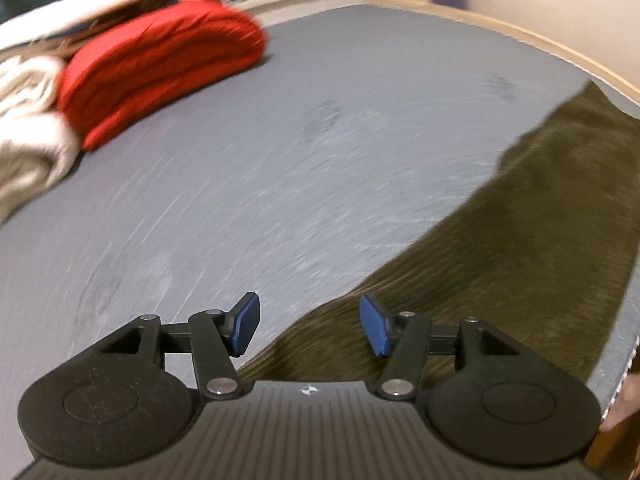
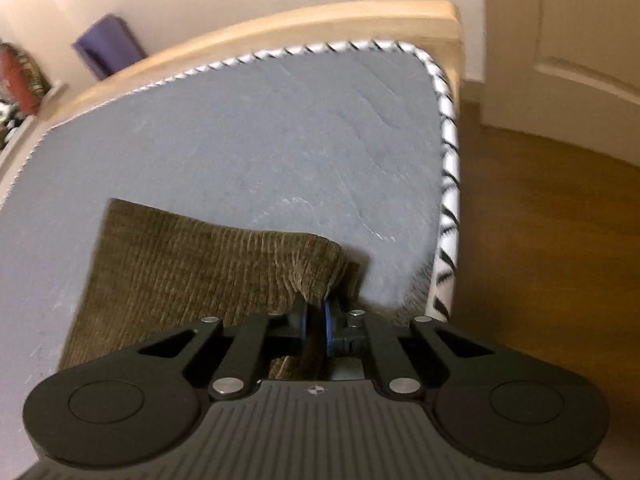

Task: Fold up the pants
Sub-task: 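Release both grippers and move the left gripper to the waistband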

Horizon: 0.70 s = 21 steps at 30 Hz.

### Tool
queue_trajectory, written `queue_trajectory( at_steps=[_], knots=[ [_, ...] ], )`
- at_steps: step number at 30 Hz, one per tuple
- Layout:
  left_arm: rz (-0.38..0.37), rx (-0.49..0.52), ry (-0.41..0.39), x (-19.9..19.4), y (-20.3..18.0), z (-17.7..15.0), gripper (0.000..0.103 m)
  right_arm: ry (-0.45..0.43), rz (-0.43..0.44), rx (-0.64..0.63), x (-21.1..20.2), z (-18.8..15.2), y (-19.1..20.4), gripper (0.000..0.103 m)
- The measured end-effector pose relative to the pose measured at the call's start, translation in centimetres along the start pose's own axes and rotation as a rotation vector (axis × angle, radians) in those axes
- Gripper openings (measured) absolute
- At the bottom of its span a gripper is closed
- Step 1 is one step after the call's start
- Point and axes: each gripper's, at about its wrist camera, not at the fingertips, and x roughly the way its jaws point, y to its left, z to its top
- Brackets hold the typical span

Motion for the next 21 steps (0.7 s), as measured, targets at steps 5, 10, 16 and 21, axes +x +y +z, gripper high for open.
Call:
queue_trajectory(
  at_steps=[5,10,16,21],
  knots=[
    [0.017,-0.137,0.008,-0.7,3.7,-1.0,0.059,-0.211,-0.039,-0.136,-3.9,-1.1,4.4,0.041],
    [0.057,-0.363,0.072,-1.1,7.9,-3.0,0.062,-0.252,0.117,-0.257,-6.0,-3.5,9.9,0.051],
    [0.036,-0.596,0.152,-0.6,10.7,-6.6,0.079,-0.15,0.226,-0.355,-5.4,-6.6,15.3,0.055],
    [-0.13,-0.742,0.154,-0.2,12.1,-9.1,0.05,-0.109,0.245,-0.405,-5.3,-8.3,18.2,0.055]
  ],
)
